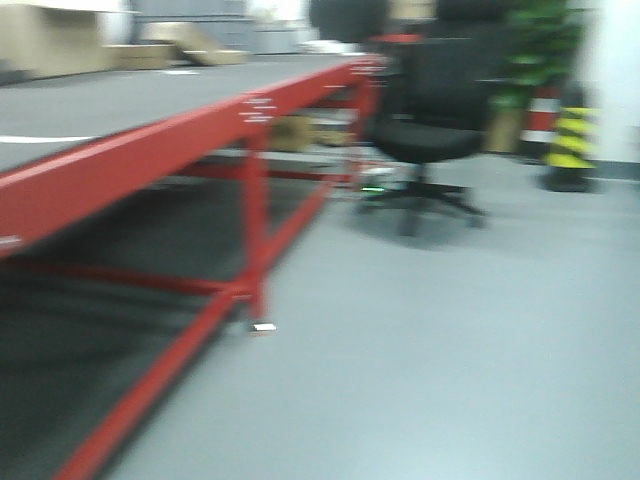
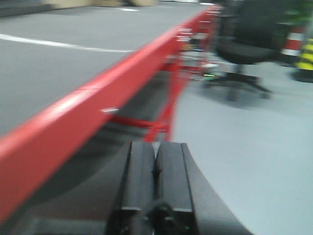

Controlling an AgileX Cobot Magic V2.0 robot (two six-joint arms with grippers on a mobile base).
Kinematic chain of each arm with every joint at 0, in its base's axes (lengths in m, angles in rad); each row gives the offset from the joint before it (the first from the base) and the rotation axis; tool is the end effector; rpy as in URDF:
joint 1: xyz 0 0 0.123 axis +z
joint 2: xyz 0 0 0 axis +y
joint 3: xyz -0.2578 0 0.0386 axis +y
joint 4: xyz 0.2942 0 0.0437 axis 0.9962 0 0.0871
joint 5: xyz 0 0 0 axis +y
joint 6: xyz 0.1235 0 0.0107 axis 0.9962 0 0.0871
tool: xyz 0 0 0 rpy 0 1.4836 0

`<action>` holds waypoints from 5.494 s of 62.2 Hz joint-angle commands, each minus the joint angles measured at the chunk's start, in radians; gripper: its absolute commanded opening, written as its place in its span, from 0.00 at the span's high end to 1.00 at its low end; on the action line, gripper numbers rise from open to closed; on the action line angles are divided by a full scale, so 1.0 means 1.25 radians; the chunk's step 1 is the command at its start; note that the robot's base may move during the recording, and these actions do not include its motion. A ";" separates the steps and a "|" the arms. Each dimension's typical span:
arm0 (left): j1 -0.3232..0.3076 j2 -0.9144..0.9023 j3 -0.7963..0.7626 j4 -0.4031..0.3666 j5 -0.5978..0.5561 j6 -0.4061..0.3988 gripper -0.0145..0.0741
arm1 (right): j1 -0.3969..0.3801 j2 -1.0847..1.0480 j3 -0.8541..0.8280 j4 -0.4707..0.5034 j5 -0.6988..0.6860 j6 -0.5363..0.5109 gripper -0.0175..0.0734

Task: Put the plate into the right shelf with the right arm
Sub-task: 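Drive the base away from the table holding the plate, then drive the base up to the shelf of blue bins, then lower the plate into a blue bin and open the right gripper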

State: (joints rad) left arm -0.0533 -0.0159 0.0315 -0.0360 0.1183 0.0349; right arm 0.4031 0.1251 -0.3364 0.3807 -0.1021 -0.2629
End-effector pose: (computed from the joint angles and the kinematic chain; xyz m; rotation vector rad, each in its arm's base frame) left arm 0.1600 -0.0091 0.1907 0.0457 1.6170 -0.0452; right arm 0.1324 0.0514 0.3453 -0.1366 1.1808 0.4349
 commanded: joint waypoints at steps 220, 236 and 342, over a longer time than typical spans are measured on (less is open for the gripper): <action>0.001 -0.005 0.008 -0.005 -0.069 -0.003 0.89 | -0.003 0.007 -0.022 0.003 -0.067 0.002 0.75; 0.001 -0.005 0.008 -0.005 -0.069 -0.003 0.89 | -0.003 0.007 -0.022 0.003 -0.067 0.002 0.75; 0.001 -0.005 0.008 -0.005 -0.069 -0.003 0.89 | -0.003 0.495 -0.533 0.005 0.154 0.027 0.75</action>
State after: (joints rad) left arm -0.0533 -0.0159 0.0315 -0.0360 0.1185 0.0349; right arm 0.4031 0.6225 -0.8676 0.3824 0.1067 -0.2360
